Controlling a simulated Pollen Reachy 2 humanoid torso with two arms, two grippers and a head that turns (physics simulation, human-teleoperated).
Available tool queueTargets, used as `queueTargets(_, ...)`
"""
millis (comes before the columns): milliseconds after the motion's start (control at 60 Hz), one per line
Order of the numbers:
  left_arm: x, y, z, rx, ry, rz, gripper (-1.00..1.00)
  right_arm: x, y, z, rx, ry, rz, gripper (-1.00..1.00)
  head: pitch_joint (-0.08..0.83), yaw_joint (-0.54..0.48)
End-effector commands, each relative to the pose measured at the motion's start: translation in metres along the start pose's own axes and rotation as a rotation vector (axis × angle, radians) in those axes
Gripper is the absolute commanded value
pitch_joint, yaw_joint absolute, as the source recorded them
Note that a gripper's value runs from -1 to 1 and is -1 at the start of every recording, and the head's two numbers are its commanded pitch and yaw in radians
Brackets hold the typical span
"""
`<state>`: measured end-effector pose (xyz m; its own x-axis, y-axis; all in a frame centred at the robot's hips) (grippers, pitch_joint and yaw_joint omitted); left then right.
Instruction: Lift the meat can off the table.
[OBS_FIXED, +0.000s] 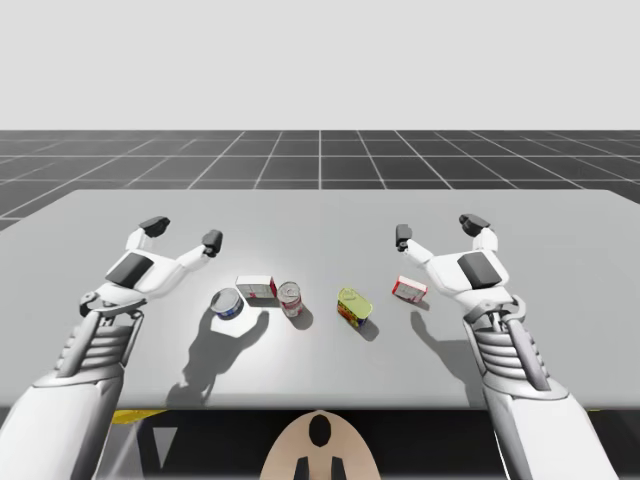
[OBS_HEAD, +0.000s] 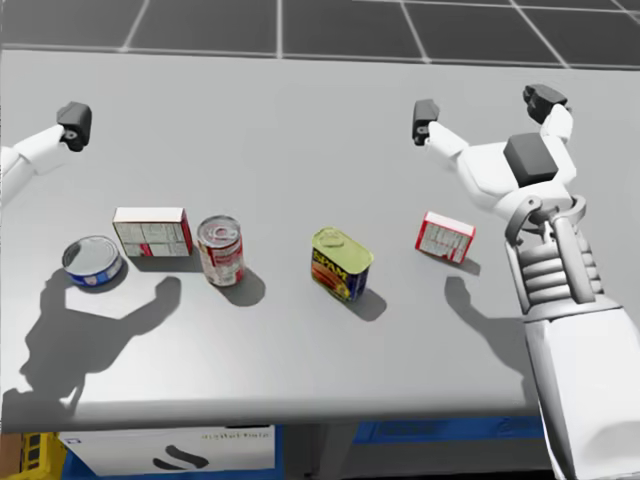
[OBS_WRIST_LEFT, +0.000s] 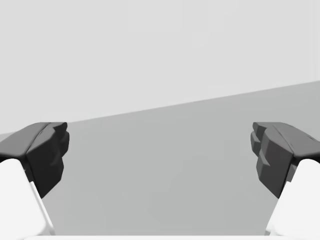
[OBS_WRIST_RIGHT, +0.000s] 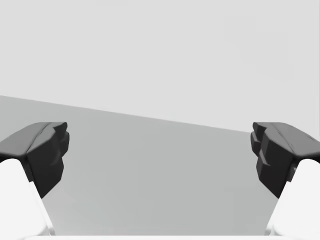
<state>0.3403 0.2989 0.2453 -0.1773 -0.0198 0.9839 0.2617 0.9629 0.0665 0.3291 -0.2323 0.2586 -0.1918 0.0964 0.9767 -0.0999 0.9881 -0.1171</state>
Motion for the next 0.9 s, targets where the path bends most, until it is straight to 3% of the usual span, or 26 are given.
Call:
queueTargets(17, 0.003, 0.0, 0.001, -0.004, -0.006, 0.011, -1.0, 0.001, 0.002, 0.001, 0.002, -0.003, 0.001, -1.0, 0.701, -0.12)
queueTargets(167, 0.004, -0.001, 0.002, -0.002, -0.009, 0.012, -1.0, 0.006, 0.006, 0.005, 0.018, -0.011, -0.002, -1.0, 0.713, -0.11)
queueTargets(267, 0.003, -0.001, 0.002, 0.0, -0.007, 0.011, -1.0, 0.013, 0.008, 0.013, 0.067, 0.016, -0.028, -1.0, 0.712, -0.11)
queueTargets(300, 0.003, -0.002, 0.002, 0.001, -0.007, 0.011, -1.0, 0.017, 0.008, 0.02, 0.102, 0.038, -0.065, -1.0, 0.71, -0.1)
queueTargets(417, 0.003, -0.002, 0.002, 0.003, -0.005, 0.012, -1.0, 0.026, 0.021, 0.048, 0.16, 0.091, -0.079, -1.0, 0.711, -0.1)
queueTargets(467, 0.003, -0.003, 0.003, 0.004, -0.004, 0.012, -1.0, 0.026, 0.027, 0.06, 0.193, 0.075, -0.072, -1.0, 0.713, -0.09)
queueTargets(517, 0.003, -0.003, 0.003, 0.004, -0.003, 0.012, -1.0, 0.025, 0.032, 0.075, 0.275, 0.134, -0.098, -1.0, 0.713, -0.1)
queueTargets(533, 0.003, -0.003, 0.003, 0.004, -0.003, 0.012, -1.0, 0.025, 0.034, 0.078, 0.252, 0.113, -0.119, -1.0, 0.713, -0.1)
queueTargets(567, 0.003, -0.004, 0.003, 0.004, -0.002, 0.013, -1.0, 0.023, 0.038, 0.084, 0.317, 0.054, -0.095, -1.0, 0.713, -0.1)
queueTargets(650, 0.003, -0.004, 0.004, 0.002, -0.002, 0.015, -1.0, 0.018, 0.042, 0.099, 0.396, 0.082, -0.099, -1.0, 0.712, -0.11)
queueTargets(683, 0.003, -0.005, 0.004, 0.001, -0.002, 0.016, -1.0, 0.014, 0.043, 0.106, 0.425, 0.089, -0.073, -1.0, 0.712, -0.11)
queueTargets(900, 0.003, -0.007, 0.004, -0.001, -0.003, 0.014, -1.0, -0.018, 0.051, 0.127, 0.544, 0.17, -0.107, -1.0, 0.713, -0.11)
